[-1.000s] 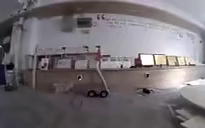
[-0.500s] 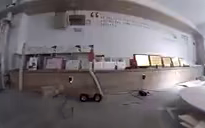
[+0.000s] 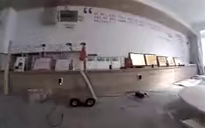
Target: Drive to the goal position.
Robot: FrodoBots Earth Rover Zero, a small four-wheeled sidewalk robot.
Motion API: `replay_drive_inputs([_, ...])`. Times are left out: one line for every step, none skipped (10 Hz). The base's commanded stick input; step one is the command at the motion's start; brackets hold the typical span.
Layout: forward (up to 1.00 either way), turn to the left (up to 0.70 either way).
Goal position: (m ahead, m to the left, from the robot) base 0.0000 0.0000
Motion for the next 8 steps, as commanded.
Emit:
replay_drive_inputs([0.45, -0.27])
replay_drive_inputs([0.45, -0.27])
replay_drive_inputs([0.45, -0.27])
replay_drive_inputs([0.45, -0.27])
replay_drive_inputs([0.45, -0.27])
replay_drive_inputs([0.45, -0.27])
replay_drive_inputs([0.45, -0.27])
replay_drive_inputs([0.45, -0.27])
